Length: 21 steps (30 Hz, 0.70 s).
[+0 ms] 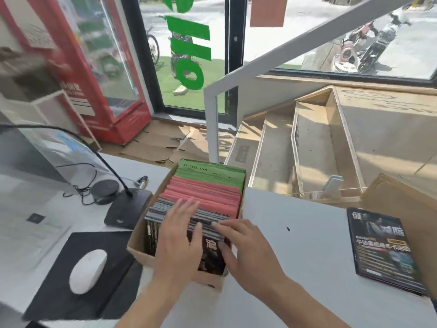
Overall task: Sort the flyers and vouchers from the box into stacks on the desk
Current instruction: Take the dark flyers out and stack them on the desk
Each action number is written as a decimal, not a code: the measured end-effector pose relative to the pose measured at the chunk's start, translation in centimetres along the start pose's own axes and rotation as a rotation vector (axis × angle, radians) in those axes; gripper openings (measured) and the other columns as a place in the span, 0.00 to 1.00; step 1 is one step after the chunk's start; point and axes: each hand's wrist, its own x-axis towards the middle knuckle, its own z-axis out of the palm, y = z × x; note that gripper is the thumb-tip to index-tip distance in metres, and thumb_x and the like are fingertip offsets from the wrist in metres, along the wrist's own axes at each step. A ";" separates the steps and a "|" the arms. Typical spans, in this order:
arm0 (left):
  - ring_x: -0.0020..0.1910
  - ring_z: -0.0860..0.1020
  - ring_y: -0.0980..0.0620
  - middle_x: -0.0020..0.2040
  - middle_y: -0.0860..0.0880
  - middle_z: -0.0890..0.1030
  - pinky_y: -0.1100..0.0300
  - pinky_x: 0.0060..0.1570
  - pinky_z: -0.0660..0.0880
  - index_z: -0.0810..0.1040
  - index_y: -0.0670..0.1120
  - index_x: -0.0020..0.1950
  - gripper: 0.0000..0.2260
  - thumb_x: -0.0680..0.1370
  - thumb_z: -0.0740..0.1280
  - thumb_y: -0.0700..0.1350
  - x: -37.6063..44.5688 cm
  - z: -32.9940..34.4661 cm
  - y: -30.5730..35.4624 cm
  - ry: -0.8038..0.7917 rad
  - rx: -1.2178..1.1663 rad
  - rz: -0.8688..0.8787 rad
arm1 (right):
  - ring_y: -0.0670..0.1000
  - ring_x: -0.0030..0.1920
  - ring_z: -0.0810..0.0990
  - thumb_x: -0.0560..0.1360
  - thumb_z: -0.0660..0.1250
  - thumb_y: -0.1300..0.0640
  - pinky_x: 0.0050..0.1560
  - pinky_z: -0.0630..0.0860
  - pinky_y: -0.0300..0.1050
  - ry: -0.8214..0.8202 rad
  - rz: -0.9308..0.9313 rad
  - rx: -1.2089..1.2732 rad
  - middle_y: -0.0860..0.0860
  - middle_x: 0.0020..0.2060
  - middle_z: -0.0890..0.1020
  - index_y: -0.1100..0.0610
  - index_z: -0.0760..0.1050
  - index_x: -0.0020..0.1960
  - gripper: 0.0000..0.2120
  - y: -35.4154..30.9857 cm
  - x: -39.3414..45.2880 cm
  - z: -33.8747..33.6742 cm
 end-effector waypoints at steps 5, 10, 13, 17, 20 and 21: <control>0.81 0.40 0.58 0.82 0.60 0.48 0.51 0.79 0.42 0.54 0.55 0.82 0.29 0.81 0.48 0.61 -1.0 -1.4 -6.6 -0.345 0.338 0.100 | 0.48 0.63 0.76 0.73 0.71 0.54 0.62 0.75 0.45 0.012 -0.055 -0.280 0.41 0.61 0.80 0.49 0.79 0.65 0.20 -1.6 0.1 2.9; 0.82 0.45 0.51 0.83 0.54 0.52 0.48 0.78 0.44 0.55 0.51 0.82 0.30 0.81 0.52 0.60 -1.6 -0.6 -7.4 -0.330 0.462 0.148 | 0.52 0.69 0.75 0.77 0.59 0.51 0.68 0.65 0.48 0.080 -0.029 -0.465 0.47 0.67 0.79 0.55 0.78 0.68 0.22 -1.3 -1.2 4.4; 0.82 0.46 0.50 0.83 0.53 0.53 0.47 0.78 0.45 0.56 0.50 0.82 0.31 0.81 0.52 0.60 -1.6 -0.4 -7.6 -0.317 0.479 0.156 | 0.54 0.71 0.74 0.78 0.57 0.51 0.67 0.66 0.52 0.102 -0.033 -0.498 0.49 0.68 0.78 0.55 0.78 0.68 0.22 -1.5 -1.6 4.6; 0.82 0.48 0.50 0.82 0.53 0.54 0.48 0.77 0.46 0.56 0.50 0.82 0.32 0.80 0.53 0.61 -1.5 -0.4 -8.0 -0.331 0.486 0.172 | 0.56 0.71 0.73 0.78 0.57 0.52 0.67 0.68 0.55 0.120 -0.019 -0.540 0.51 0.68 0.78 0.53 0.79 0.67 0.21 -1.9 -2.0 4.7; 0.82 0.48 0.49 0.83 0.52 0.54 0.47 0.77 0.45 0.57 0.50 0.82 0.33 0.79 0.53 0.62 -1.6 -0.2 -8.2 -0.330 0.495 0.177 | 0.56 0.70 0.74 0.77 0.59 0.53 0.66 0.70 0.55 0.160 -0.001 -0.509 0.51 0.66 0.79 0.52 0.80 0.64 0.19 -2.1 -2.1 4.8; 0.82 0.48 0.49 0.83 0.52 0.54 0.47 0.77 0.45 0.57 0.50 0.82 0.33 0.79 0.53 0.62 -1.6 -0.1 -8.3 -0.327 0.499 0.178 | 0.57 0.70 0.74 0.77 0.60 0.54 0.66 0.71 0.54 0.179 -0.006 -0.494 0.51 0.66 0.79 0.52 0.81 0.62 0.17 -2.2 -2.1 4.9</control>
